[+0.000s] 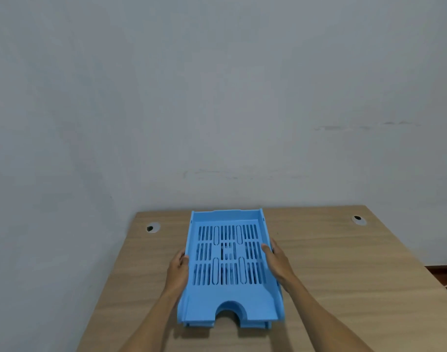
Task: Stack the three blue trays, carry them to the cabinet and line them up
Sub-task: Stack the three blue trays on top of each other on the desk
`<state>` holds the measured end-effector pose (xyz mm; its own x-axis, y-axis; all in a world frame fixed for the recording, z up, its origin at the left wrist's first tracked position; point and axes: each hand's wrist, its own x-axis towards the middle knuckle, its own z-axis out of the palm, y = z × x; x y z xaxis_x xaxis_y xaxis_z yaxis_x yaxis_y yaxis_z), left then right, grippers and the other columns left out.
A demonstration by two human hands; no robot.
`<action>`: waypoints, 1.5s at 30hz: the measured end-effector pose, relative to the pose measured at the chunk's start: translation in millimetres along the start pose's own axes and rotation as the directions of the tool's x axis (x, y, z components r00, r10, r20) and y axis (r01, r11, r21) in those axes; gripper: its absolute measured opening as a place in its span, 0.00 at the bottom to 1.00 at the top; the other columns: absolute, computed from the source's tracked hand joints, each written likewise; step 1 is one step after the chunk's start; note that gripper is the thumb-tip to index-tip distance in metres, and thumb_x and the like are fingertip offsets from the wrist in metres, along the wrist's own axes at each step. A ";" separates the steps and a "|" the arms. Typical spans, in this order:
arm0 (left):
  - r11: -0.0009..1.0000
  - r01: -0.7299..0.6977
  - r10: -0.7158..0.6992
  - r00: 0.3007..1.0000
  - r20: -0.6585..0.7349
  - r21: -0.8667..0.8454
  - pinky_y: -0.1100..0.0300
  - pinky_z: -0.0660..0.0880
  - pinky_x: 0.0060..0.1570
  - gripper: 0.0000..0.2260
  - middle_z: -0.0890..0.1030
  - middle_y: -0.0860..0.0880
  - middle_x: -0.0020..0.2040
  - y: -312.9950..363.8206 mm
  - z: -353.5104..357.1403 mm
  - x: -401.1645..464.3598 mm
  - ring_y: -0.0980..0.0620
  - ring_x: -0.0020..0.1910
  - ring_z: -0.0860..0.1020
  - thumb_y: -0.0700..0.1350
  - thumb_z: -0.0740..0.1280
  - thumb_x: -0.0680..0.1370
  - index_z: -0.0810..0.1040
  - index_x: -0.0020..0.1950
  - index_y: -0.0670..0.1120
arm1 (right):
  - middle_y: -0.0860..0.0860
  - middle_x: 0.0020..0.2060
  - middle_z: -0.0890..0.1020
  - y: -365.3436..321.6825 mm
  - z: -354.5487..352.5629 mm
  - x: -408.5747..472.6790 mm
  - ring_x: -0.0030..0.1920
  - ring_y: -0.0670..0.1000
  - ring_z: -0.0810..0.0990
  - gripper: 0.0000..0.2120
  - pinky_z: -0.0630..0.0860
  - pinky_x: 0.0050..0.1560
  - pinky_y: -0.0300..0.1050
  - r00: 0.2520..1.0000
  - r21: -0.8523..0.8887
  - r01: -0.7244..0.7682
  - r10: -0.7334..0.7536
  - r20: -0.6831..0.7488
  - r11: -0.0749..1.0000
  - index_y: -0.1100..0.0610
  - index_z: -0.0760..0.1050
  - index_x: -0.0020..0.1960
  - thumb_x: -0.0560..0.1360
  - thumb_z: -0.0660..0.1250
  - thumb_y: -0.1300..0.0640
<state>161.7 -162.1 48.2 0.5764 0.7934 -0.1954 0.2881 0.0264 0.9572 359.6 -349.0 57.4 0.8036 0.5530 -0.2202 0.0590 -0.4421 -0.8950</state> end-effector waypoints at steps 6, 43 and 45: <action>0.999 0.029 -0.029 0.999 0.024 -0.022 0.48 0.82 0.48 0.13 0.82 0.42 0.54 -12.3 1.6 7.1 0.44 0.48 0.83 0.42 0.54 0.84 0.73 0.65 0.45 | 0.52 0.79 0.57 11.2 13.6 2.3 0.77 0.55 0.59 0.26 0.56 0.77 0.58 1.000 -0.007 0.011 -0.010 0.021 1.000 0.51 0.49 0.80 0.84 0.51 0.52; 0.818 0.490 -0.331 0.829 0.450 -0.301 0.50 0.83 0.42 0.30 0.84 0.36 0.54 -39.6 -8.6 16.6 0.38 0.49 0.84 0.67 0.57 0.77 0.81 0.60 0.44 | 0.60 0.61 0.81 57.3 18.9 -4.9 0.60 0.62 0.81 0.39 0.77 0.62 0.62 0.933 0.499 -0.350 0.248 0.260 0.793 0.52 0.72 0.70 0.69 0.62 0.27; 0.798 0.514 -0.346 0.817 0.461 -0.314 0.51 0.82 0.39 0.31 0.85 0.35 0.51 -41.2 -6.7 12.2 0.39 0.45 0.85 0.67 0.57 0.76 0.82 0.56 0.42 | 0.62 0.57 0.83 58.8 20.8 -10.1 0.56 0.63 0.83 0.36 0.82 0.52 0.58 0.916 0.547 -0.386 0.238 0.322 0.743 0.54 0.76 0.66 0.71 0.61 0.28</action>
<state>151.8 -149.5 7.7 0.7239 0.3592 -0.5890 0.2865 0.6201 0.7303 342.6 -365.9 -1.0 0.5595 0.6290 -0.5398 -0.5901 -0.1550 -0.7923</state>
